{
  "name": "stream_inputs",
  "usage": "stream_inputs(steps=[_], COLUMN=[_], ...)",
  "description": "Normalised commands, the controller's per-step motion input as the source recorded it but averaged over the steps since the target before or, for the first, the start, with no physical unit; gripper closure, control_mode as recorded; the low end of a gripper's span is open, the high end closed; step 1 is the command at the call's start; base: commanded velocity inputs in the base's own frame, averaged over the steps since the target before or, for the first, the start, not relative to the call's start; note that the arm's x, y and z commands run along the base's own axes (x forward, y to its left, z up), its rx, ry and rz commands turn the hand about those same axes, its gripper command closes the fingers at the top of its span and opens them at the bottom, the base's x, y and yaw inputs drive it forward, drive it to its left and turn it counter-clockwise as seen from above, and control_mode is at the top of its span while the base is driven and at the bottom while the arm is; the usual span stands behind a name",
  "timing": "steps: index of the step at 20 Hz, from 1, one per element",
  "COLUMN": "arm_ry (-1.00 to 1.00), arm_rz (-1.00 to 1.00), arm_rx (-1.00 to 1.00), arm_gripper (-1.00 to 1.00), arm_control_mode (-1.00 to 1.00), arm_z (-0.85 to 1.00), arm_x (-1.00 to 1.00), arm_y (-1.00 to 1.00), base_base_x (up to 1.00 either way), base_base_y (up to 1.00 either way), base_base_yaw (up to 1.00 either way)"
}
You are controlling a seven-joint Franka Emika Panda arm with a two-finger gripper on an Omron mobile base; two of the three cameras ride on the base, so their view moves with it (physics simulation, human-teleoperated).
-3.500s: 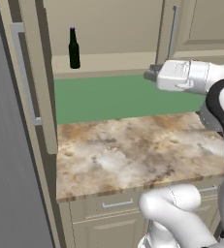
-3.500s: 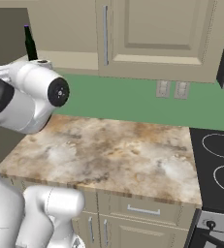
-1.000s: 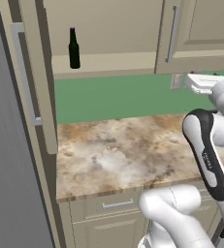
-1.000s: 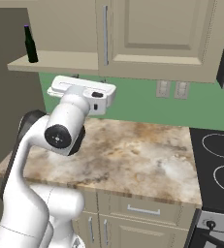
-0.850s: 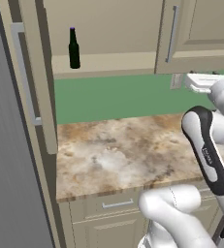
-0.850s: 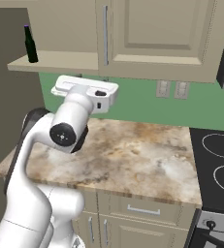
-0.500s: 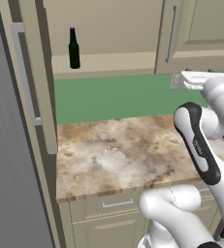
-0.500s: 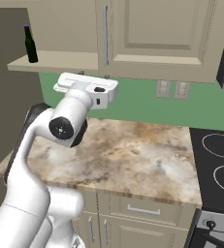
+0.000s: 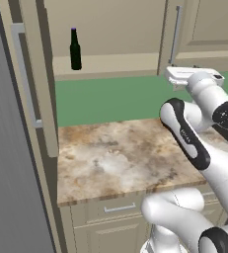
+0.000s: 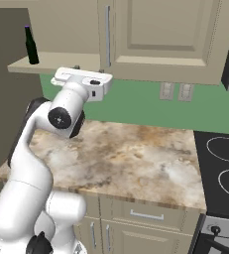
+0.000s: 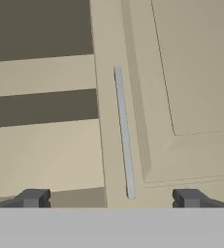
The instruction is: Get the candle and the beer from the cabinet and move them to the dining counter.
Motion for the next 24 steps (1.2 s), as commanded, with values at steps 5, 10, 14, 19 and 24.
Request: stream_inputs(steps=[5,10,14,19,24], arm_ry=[-0.04,-0.04,-0.05,-0.01,0.02], arm_rz=[0.04,0.0,0.0,0.0,0.0], arm_rx=[0.0,0.0,0.0,0.0,0.0], arm_gripper=[-1.0,-1.0,-1.0,-1.0,-1.0], arm_control_mode=[-1.0,-1.0,-1.0,-1.0,-1.0], arm_z=[0.0,0.0,0.02,0.01,0.2], arm_x=[0.49,0.41,0.33,0.3,0.31], arm_y=[0.01,0.0,0.0,-0.01,-0.03], base_base_x=[0.0,0.0,0.0,0.0,0.0], base_base_y=[0.0,0.0,0.0,0.0,0.0], base_base_yaw=[0.0,0.0,0.0,0.0,0.0])
